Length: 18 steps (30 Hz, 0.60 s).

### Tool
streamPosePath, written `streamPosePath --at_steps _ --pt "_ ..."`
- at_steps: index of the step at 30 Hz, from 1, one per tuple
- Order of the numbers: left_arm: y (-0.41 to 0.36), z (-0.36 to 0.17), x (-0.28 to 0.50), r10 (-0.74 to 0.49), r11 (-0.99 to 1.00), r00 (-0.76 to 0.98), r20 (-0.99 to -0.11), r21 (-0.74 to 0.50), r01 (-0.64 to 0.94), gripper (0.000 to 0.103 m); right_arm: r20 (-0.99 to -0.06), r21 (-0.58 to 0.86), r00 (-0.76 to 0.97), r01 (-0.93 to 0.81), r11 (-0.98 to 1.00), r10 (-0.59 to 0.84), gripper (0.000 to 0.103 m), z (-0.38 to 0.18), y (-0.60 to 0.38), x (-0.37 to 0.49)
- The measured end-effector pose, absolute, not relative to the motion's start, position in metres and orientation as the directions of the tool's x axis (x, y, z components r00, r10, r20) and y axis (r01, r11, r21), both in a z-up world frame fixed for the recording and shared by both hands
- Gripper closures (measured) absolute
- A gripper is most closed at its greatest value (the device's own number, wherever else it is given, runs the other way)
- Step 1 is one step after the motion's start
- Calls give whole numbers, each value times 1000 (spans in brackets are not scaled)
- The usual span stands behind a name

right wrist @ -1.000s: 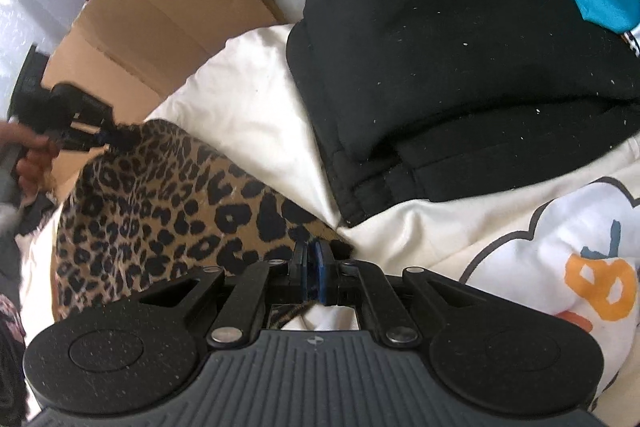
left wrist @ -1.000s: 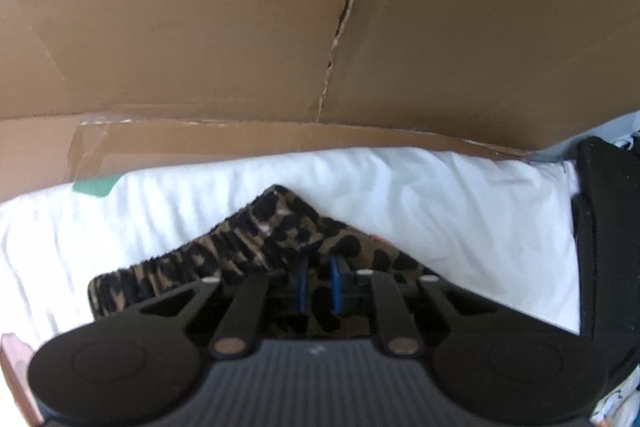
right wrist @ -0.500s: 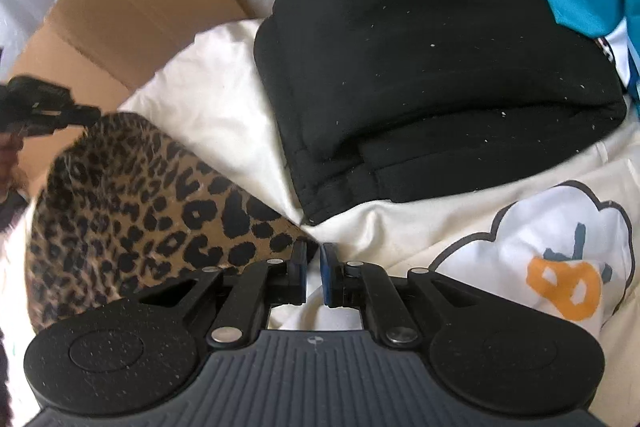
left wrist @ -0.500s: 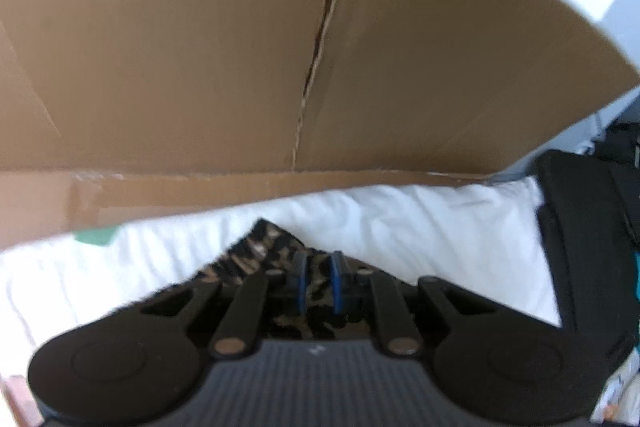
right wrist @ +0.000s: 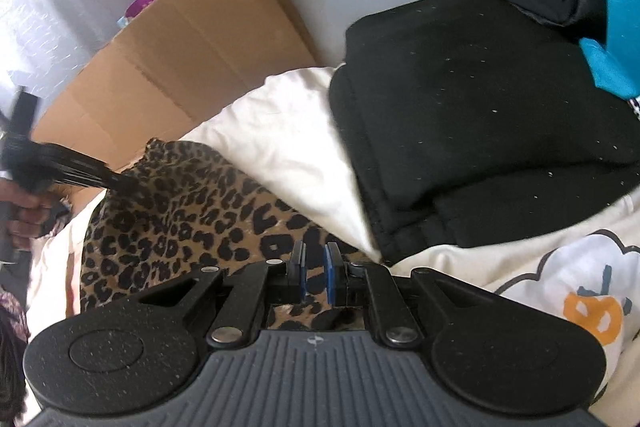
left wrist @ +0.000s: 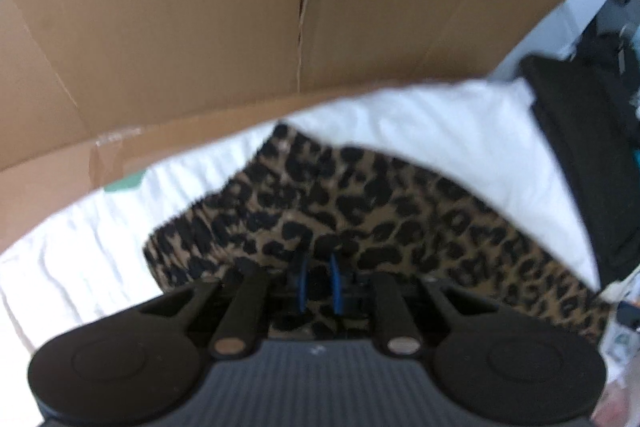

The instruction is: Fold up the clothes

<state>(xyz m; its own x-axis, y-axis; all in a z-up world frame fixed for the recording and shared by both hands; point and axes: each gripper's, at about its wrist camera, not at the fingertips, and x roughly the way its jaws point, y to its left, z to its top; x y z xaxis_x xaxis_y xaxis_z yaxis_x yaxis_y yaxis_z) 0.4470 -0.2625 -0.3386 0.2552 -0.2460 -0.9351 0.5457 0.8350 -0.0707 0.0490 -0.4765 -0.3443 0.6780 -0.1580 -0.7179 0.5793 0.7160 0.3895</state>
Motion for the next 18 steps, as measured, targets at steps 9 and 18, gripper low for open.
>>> streamPosePath --at_steps 9,18 --pt "-276 -365 443 -182 821 267 -946 3 570 100 -766 370 639 525 766 -68 67 -367 -455 61" --pt "-251 -336 433 -179 845 323 -929 23 535 100 -780 336 621 523 783 -80 68 -378 -453 56"
